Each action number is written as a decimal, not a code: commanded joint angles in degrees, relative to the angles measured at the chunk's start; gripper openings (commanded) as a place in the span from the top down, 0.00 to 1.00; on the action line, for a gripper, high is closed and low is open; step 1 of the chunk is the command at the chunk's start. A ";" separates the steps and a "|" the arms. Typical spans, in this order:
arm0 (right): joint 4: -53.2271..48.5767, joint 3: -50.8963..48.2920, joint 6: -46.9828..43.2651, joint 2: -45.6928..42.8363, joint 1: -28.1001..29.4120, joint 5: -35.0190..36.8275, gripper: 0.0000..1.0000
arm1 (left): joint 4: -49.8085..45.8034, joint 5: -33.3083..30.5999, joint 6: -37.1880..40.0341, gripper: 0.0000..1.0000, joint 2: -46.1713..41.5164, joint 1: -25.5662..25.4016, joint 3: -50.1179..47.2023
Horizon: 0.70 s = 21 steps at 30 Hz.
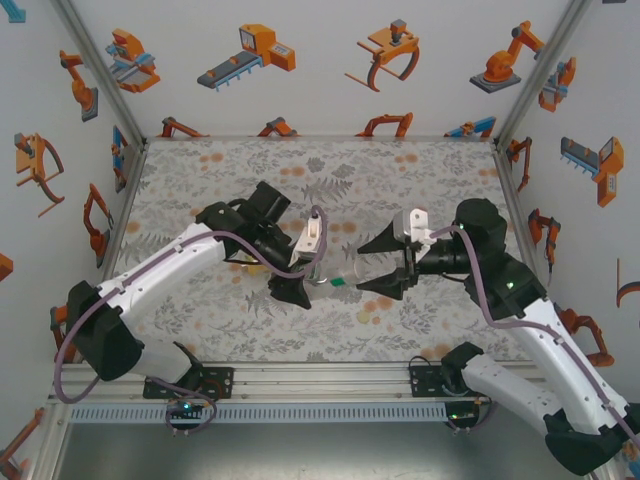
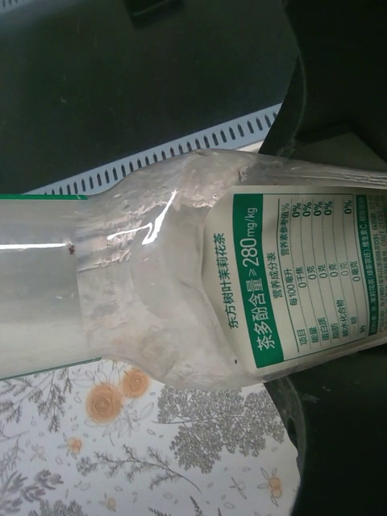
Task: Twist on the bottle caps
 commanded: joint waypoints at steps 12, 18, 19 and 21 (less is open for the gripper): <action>1.84 -3.09 -3.85 0.30 -0.10 -3.16 0.45 | -5.04 4.66 3.50 1.00 0.61 0.34 1.87; 3.45 -3.68 -2.63 0.44 -0.10 -3.78 0.51 | -5.03 4.66 3.48 1.00 0.72 0.32 2.17; 3.81 -3.70 -2.37 0.45 -0.10 -3.93 0.51 | -5.07 4.66 3.48 1.00 0.74 0.36 2.19; 4.31 -3.83 -1.84 0.35 -0.02 -4.03 0.51 | -5.07 4.68 3.43 1.00 0.78 0.32 2.26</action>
